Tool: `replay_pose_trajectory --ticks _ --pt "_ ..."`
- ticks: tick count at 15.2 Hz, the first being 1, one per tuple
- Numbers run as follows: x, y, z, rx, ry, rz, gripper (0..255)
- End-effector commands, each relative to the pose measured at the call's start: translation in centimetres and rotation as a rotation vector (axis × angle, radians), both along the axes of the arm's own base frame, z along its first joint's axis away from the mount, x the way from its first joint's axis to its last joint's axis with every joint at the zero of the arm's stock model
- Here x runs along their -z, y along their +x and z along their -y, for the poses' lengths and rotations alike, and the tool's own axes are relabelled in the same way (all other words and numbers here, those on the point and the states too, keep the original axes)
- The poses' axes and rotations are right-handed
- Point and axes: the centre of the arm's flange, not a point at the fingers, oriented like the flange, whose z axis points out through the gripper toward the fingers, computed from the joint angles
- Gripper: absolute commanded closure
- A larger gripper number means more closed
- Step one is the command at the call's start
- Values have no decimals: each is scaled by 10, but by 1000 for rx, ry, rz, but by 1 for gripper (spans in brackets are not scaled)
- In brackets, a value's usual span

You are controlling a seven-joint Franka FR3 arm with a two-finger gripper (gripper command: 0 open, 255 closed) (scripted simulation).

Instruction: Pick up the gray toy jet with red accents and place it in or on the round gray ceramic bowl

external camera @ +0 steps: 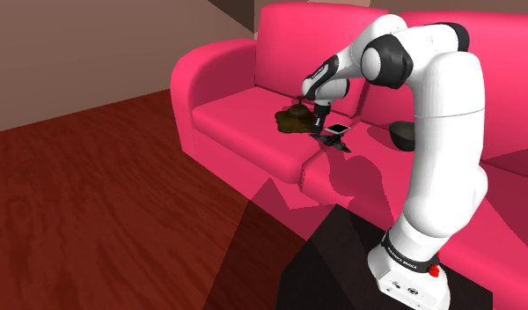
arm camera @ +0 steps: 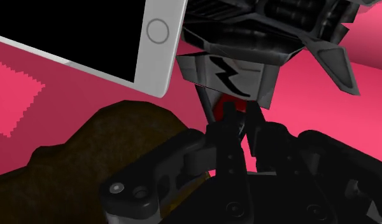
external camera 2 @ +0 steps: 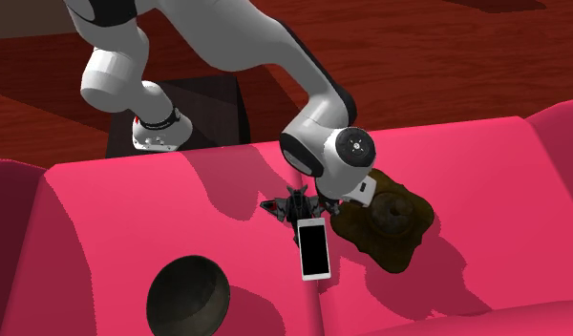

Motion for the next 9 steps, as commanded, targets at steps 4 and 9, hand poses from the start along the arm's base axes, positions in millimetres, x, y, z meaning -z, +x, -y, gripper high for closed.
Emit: replay_pose_trajectory --ticks 4,9 --pt "-7 -2 1 3 0 -4 0" --pt "-38 -50 -39 -560 -43 -27 0"
